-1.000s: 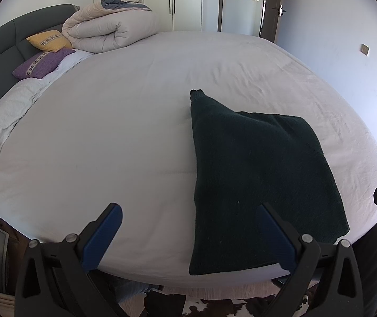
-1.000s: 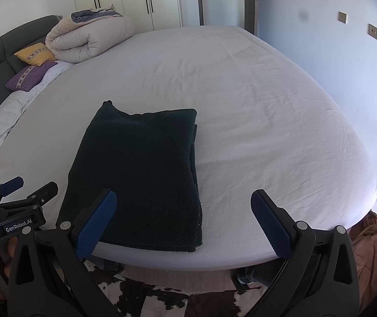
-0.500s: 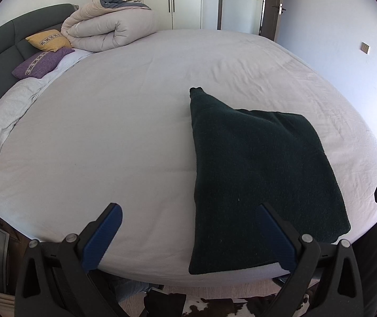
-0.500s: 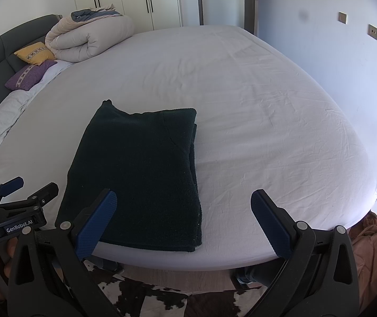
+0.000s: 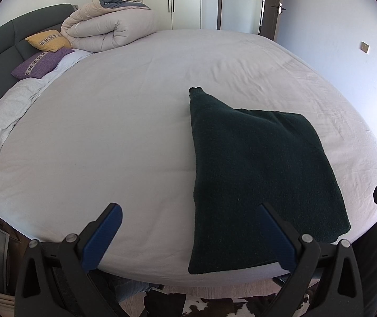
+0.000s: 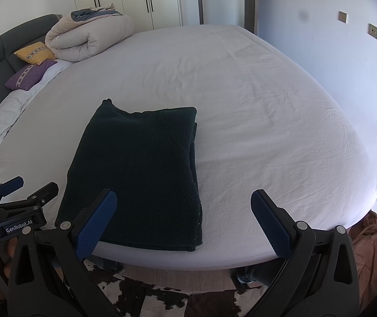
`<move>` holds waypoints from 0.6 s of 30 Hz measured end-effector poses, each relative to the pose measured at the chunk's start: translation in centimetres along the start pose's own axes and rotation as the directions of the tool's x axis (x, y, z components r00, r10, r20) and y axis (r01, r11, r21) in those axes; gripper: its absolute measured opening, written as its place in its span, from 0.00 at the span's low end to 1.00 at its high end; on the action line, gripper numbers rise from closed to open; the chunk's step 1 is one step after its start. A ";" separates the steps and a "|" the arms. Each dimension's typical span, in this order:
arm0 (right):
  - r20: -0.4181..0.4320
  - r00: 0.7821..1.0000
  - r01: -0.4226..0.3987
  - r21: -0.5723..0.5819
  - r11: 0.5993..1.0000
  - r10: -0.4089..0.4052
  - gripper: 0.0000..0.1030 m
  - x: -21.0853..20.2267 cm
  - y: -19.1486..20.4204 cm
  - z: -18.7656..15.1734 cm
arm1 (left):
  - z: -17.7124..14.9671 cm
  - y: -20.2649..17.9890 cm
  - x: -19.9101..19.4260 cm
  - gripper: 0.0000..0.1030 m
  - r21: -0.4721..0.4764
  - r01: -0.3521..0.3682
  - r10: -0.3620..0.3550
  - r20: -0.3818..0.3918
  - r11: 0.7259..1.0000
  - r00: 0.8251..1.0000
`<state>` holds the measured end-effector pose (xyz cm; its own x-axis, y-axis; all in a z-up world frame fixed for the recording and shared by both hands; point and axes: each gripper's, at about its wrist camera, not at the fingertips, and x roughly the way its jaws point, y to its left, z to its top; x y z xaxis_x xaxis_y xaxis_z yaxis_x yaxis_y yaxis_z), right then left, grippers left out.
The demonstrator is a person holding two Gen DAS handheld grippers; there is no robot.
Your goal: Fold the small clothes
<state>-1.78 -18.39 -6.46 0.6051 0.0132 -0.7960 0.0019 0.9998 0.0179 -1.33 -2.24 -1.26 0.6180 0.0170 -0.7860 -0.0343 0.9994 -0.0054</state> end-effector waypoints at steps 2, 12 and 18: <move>0.000 1.000 0.000 0.000 1.000 0.000 1.00 0.0 0.0 0.0 | 0.0 0.0 0.0 1.00 0.001 -0.001 0.001 0.000 1.000 1.000; 0.000 1.000 0.000 0.000 1.000 0.000 1.00 -0.1 0.0 0.0 | 0.0 0.1 0.1 1.00 0.002 0.001 -0.001 -0.003 1.000 1.000; 0.000 1.000 0.001 0.002 1.000 -0.001 1.00 -0.2 0.0 -0.1 | 0.1 0.1 0.2 1.00 0.006 0.001 -0.001 -0.009 1.000 1.000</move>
<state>-1.95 -18.41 -6.38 0.6048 0.0122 -0.7963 0.0039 0.9998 0.0182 -1.14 -2.10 -1.42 0.6109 0.0154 -0.7915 -0.0288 0.9996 -0.0027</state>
